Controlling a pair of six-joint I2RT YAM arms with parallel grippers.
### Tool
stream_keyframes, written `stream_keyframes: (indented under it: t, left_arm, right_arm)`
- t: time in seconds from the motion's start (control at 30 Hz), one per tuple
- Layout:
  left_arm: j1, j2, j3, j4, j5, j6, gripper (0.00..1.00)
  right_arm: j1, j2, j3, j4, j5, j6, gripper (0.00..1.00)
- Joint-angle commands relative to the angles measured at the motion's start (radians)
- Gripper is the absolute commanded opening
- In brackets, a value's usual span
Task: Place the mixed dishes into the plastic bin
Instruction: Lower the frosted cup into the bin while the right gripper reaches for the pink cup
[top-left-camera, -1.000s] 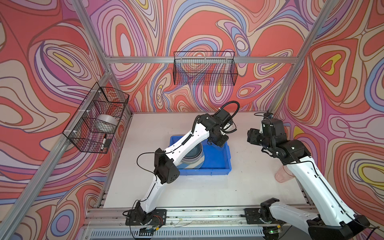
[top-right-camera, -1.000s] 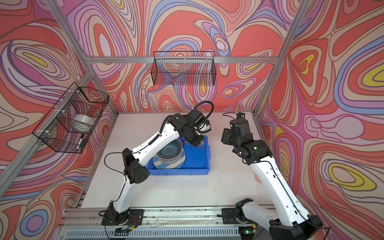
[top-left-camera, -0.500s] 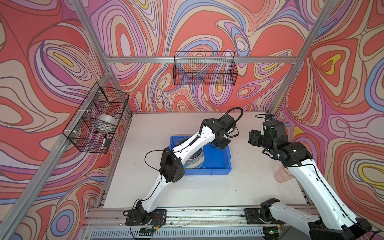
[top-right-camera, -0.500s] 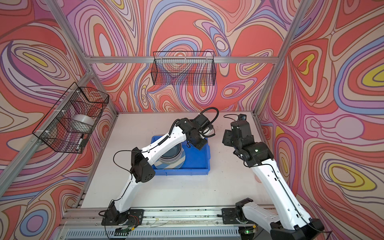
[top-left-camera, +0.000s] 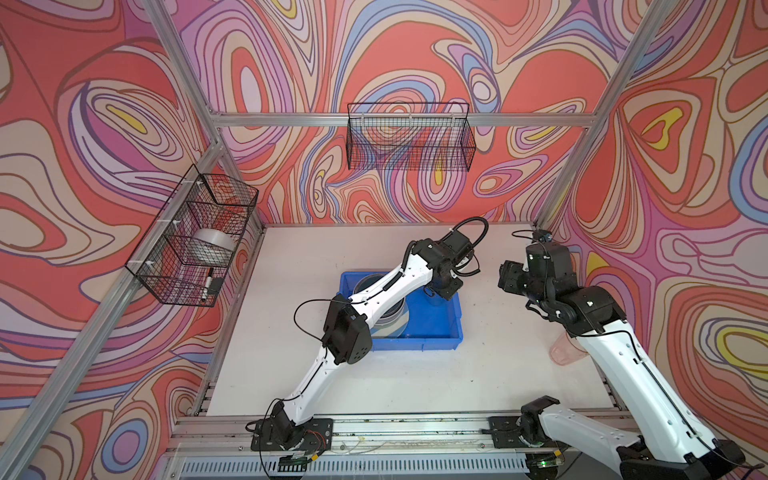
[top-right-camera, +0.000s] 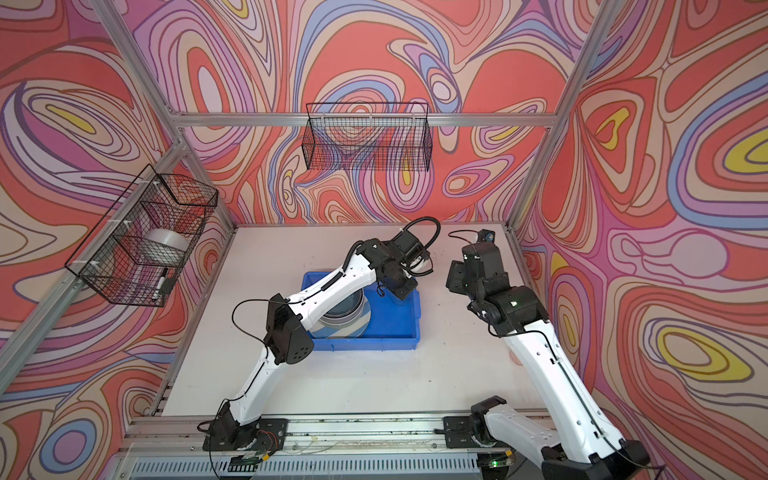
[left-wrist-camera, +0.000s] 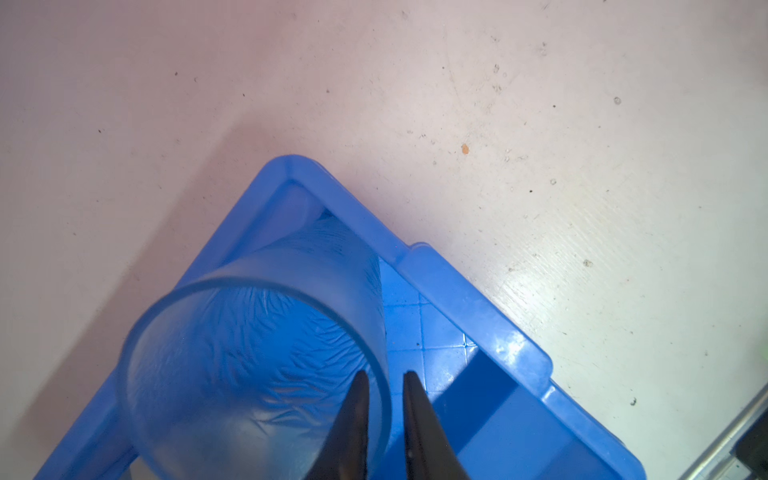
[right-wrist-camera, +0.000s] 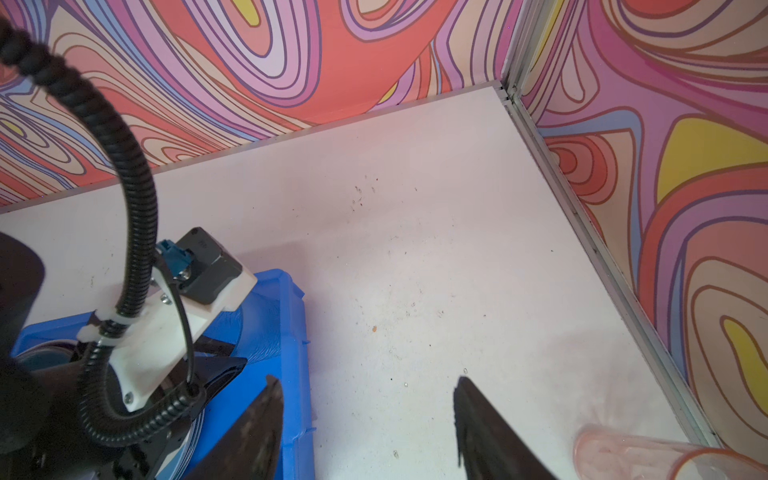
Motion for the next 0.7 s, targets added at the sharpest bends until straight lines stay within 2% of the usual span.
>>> stream_keyframes:
  t: [0.0, 0.13, 0.33, 0.57, 0.67]
  left_arm:
    - [-0.003, 0.023, 0.018, 0.023, -0.017, 0.025, 0.28]
    - [-0.004, 0.013, 0.013, 0.034, -0.032, 0.026, 0.31]
    - [-0.003, -0.048, -0.033, 0.086, -0.037, 0.017, 0.41]
    - [0.001, -0.186, -0.121, 0.109, -0.087, 0.013, 0.52]
    - [0.02, -0.284, -0.204, 0.125, -0.069, -0.007, 0.55]
  right_arm:
    - [-0.004, -0.015, -0.018, 0.003, 0.003, 0.013, 0.66]
    - [-0.003, -0.011, -0.019, 0.006, 0.002, 0.012, 0.66]
    - [-0.007, -0.008, -0.02, -0.003, -0.002, 0.01, 0.71]
    - [-0.034, 0.053, 0.065, -0.121, 0.006, 0.003, 0.71]
    - [-0.064, 0.125, 0.12, -0.221, -0.009, -0.018, 0.71]
